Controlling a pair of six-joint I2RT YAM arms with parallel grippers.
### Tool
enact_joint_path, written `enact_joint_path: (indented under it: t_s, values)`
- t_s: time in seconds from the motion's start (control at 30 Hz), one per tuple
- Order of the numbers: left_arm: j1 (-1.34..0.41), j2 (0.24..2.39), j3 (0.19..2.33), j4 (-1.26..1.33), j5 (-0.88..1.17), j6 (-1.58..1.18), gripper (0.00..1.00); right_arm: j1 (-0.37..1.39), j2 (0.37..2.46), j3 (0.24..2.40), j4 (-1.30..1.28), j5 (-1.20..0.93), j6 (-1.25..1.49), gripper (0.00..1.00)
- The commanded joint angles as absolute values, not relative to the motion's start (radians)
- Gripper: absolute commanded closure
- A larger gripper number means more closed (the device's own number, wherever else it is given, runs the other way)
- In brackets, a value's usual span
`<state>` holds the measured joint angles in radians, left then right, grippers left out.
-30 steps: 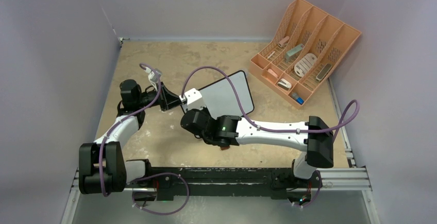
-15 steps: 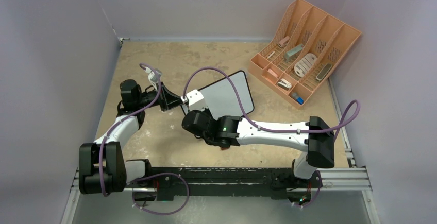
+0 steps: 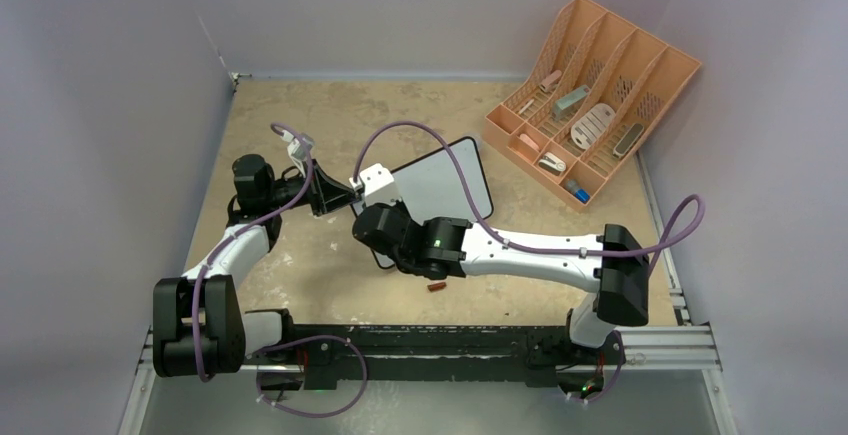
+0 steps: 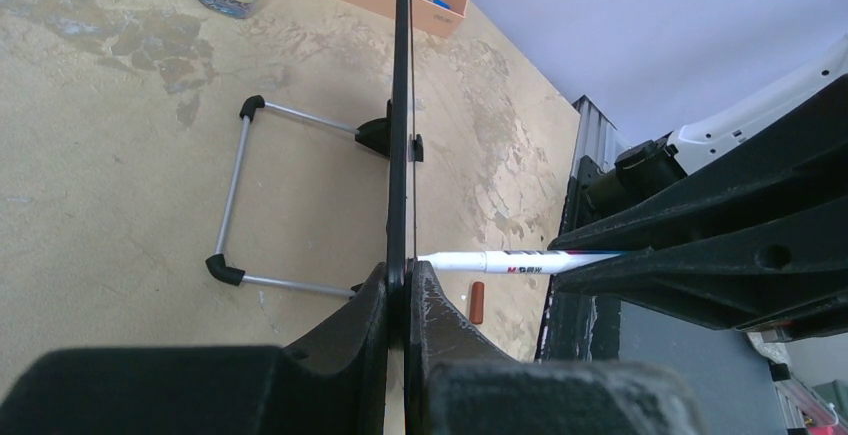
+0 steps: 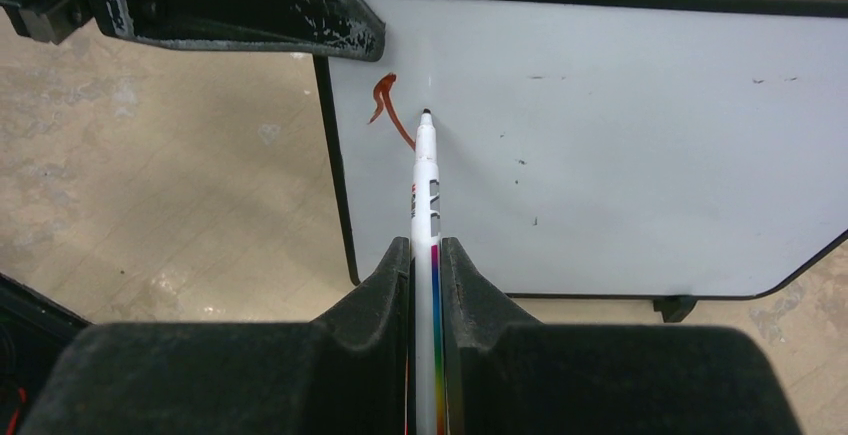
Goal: Write a sentence on the whiteboard
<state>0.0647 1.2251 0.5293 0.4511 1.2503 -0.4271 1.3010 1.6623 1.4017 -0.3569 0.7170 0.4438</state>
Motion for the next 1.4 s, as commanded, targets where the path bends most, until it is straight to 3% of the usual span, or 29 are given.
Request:
enact_joint_path:
  t_s: [0.0,1.37]
  values:
    - [0.046,1.216,0.546,0.448,1.298,-0.396,1.0,1.268,1.66,1.456,-0.305,0.774,0.409,1.0]
    - [0.046,1.215,0.548,0.436,1.284,-0.387,1.0,1.252,1.597,1.326,-0.378,0.712,0.506,1.0]
